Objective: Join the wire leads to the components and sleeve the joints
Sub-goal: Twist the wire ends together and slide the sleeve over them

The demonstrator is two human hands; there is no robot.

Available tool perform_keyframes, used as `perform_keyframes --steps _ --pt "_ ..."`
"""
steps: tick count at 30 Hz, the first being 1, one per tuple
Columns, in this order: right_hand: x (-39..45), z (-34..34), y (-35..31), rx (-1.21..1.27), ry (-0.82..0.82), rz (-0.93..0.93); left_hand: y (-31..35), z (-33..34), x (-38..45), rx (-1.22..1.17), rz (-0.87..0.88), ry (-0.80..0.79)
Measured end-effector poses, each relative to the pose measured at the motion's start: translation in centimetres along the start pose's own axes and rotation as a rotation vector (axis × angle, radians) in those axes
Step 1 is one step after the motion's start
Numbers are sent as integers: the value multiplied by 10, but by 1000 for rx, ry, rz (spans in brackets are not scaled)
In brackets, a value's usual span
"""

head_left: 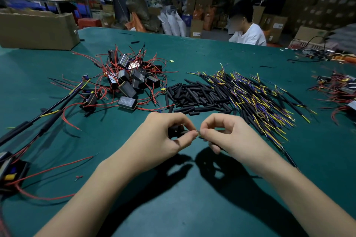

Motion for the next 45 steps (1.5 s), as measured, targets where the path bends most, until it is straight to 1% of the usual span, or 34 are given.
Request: perform_keyframes --steps 3,5,8,13,15,20,24,26,31,36,39,41,45 --pt "-2 3 -8 -181 25 -181 -7 0 0 -31 -82 -12" --pt "-5 6 -13 -278 29 -263 -9 -1 0 -73 -112 -33" --pt "-7 5 -19 -337 62 -364 -9 -2 1 -110 -126 -59" --pt "-12 8 -29 -441 94 -520 -9 -4 -1 -96 -148 -12" --pt "-13 8 -29 -469 87 -545 -10 -3 0 -81 -154 -20" --pt "-15 11 -29 -544 58 -583 -12 -2 0 -181 -191 -59" --pt "-16 12 -31 -593 49 -594 -12 -3 0 -194 -207 -81" --pt "-17 13 -33 -656 74 -615 -13 -3 0 -195 -223 -86" --pt "-23 22 -41 -926 192 -744 -19 0 -2 -224 -287 -134" --pt "-28 26 -47 -1031 274 -871 -19 0 -1 -317 -323 -181" --pt "-27 25 -45 -1036 247 -866 -16 3 -2 -379 -328 -179" --pt "-26 24 -43 -1021 220 -835 -14 5 -2 -376 -314 -159" --pt "-24 22 -40 -920 159 -731 -9 0 -1 -249 -213 -67"
Point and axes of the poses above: each hand's wrist, its own x-axis towards the middle knuckle, its own z-axis out of the palm, y = z × x, the point moved 7 cm from there along x, towards the middle knuckle, and after that the axes turned 13 degrees about x, right-handed, at the moved point
